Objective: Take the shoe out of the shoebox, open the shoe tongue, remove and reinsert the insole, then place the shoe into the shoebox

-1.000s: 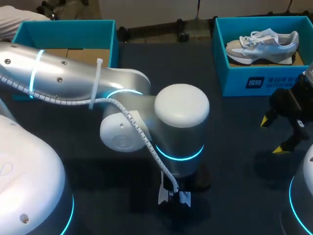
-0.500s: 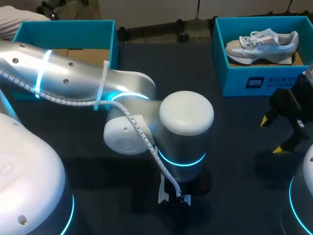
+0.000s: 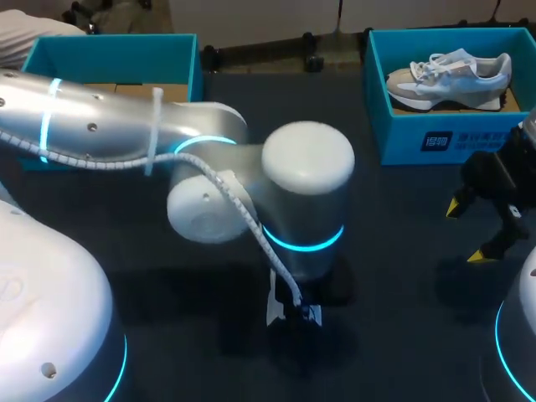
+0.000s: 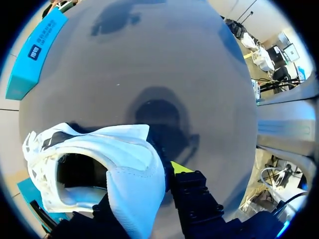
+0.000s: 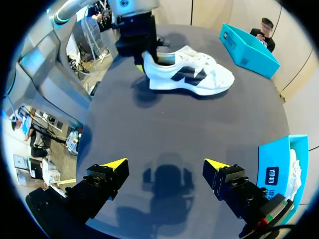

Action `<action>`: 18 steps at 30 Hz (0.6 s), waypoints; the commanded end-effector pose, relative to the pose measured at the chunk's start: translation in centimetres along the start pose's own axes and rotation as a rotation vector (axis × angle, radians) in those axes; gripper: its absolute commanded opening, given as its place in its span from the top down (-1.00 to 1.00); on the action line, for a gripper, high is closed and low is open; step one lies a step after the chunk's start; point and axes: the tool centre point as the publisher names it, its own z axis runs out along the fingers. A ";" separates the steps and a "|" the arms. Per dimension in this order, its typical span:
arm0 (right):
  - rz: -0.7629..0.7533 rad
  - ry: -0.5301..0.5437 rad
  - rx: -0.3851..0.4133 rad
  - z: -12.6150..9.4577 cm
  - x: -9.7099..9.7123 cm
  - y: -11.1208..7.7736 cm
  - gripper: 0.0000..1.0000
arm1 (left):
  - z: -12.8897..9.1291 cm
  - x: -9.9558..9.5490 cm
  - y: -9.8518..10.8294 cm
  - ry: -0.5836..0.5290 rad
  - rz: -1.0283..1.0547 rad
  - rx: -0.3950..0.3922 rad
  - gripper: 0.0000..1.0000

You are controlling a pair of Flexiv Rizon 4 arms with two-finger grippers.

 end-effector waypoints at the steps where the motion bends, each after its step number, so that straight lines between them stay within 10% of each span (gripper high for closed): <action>1: 0.000 0.000 0.003 0.1 0.0 0.0 -1.00 | -3.6 -1.1 1.8 0.002 0.012 0.011 1.00; 18: 0.000 0.000 0.003 0.1 0.0 0.0 -1.00 | -12.3 -8.0 5.0 0.027 0.047 0.035 1.00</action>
